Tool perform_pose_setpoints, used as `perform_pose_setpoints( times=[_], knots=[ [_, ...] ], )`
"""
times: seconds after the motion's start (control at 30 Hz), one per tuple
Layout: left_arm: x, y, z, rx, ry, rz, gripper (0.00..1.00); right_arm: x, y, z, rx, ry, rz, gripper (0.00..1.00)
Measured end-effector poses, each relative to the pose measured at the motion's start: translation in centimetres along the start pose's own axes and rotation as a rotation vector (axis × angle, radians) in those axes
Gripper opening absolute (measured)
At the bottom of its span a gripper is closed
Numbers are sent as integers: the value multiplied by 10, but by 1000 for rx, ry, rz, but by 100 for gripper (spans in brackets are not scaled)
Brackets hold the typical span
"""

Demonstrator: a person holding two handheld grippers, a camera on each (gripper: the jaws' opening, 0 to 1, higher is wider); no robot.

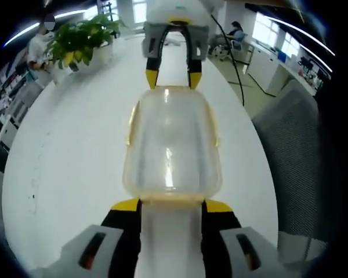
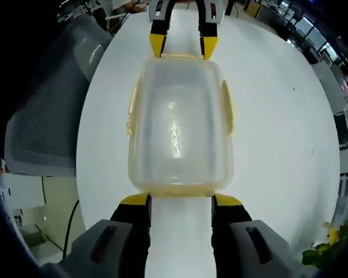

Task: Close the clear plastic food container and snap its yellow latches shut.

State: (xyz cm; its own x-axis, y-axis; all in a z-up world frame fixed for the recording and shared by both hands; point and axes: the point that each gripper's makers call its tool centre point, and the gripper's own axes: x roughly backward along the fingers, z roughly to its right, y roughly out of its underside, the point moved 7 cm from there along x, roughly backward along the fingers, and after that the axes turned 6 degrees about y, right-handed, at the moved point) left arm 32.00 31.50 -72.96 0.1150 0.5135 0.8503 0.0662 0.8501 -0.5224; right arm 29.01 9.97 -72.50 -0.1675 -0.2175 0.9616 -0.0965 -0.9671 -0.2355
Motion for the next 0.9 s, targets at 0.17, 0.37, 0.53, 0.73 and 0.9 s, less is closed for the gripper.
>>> perform_pose_setpoints(
  times=[0.17,0.37,0.53,0.73,0.9],
  knots=[
    [5,2,-6,37,-34,33,43,0,3,0,-34,13,5,39],
    [8,6,-7,61,-26,44,45,7,7,2,-84,16,28,39],
    [14,11,-1,197,8,126,46,20,7,-1,-229,8,73,39],
    [24,12,-3,554,48,383,45,32,14,1,-470,48,134,35],
    [18,22,0,717,48,437,44,31,18,2,-700,71,173,34]
  ],
)
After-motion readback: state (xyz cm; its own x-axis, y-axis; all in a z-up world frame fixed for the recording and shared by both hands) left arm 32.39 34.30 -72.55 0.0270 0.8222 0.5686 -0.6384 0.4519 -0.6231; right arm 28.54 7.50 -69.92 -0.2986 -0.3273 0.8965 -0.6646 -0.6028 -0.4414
